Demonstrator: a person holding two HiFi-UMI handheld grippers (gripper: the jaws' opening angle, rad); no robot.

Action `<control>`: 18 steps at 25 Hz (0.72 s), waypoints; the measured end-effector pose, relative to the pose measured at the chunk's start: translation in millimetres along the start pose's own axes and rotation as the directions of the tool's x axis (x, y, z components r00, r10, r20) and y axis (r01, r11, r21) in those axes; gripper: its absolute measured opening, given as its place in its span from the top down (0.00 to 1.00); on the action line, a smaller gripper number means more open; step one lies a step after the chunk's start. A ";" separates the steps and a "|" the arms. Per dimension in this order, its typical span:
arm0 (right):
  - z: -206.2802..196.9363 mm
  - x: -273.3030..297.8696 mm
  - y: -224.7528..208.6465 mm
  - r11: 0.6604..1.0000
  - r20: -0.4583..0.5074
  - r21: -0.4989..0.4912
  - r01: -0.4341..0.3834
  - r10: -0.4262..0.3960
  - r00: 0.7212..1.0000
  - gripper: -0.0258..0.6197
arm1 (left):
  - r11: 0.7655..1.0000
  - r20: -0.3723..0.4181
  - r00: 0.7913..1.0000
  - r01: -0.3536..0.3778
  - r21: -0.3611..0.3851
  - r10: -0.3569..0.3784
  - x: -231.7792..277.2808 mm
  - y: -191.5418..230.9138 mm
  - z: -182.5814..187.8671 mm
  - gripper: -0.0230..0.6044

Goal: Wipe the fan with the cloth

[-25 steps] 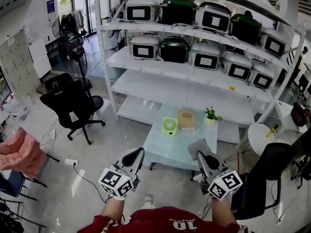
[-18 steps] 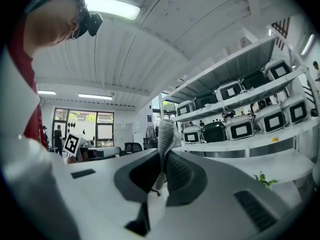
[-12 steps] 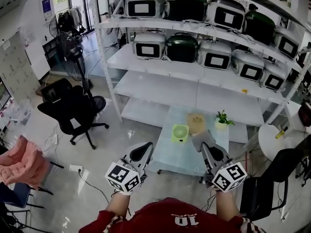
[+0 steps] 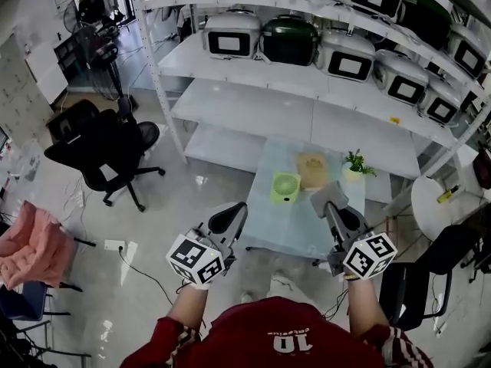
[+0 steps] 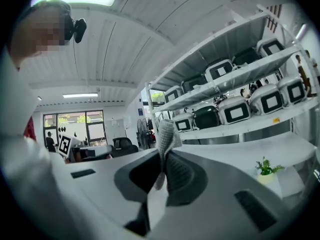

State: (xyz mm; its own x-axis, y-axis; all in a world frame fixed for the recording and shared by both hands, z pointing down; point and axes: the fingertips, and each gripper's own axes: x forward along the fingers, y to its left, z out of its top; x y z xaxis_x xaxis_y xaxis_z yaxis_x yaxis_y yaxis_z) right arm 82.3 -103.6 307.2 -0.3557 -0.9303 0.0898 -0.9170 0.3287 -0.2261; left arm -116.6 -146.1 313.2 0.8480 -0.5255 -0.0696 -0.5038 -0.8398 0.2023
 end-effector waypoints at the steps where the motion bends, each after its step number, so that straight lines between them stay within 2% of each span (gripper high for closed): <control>1: -2.0 6.4 -5.4 1.000 -0.005 0.002 -0.011 0.011 1.000 0.93 | 1.000 -0.002 1.000 -0.009 0.003 0.009 4.6 2.4 -2.5 0.96; 8: -19.6 49.4 -44.3 0.997 -0.041 0.026 -0.078 0.079 0.996 0.93 | 0.995 -0.032 0.997 -0.067 0.070 0.070 44.7 15.8 -20.3 0.96; 12: -41.6 78.3 -68.3 0.990 -0.080 0.055 -0.130 0.134 0.988 0.93 | 0.991 -0.059 0.993 -0.099 0.085 0.105 75.5 26.2 -33.8 0.96; 18: -89.8 109.3 -108.4 0.979 -0.158 0.121 -0.166 0.184 0.970 0.93 | 0.992 -0.087 0.992 -0.088 0.094 0.097 117.6 26.1 -58.0 0.96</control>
State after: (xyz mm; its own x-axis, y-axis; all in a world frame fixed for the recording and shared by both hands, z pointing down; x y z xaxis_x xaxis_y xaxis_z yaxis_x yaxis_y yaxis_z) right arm 126.5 -226.3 428.6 -0.5425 -0.8163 0.1983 -0.8165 0.4568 -0.3531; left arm -20.4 -221.9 366.9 0.8064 -0.5903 0.0354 -0.5900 -0.7992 0.1147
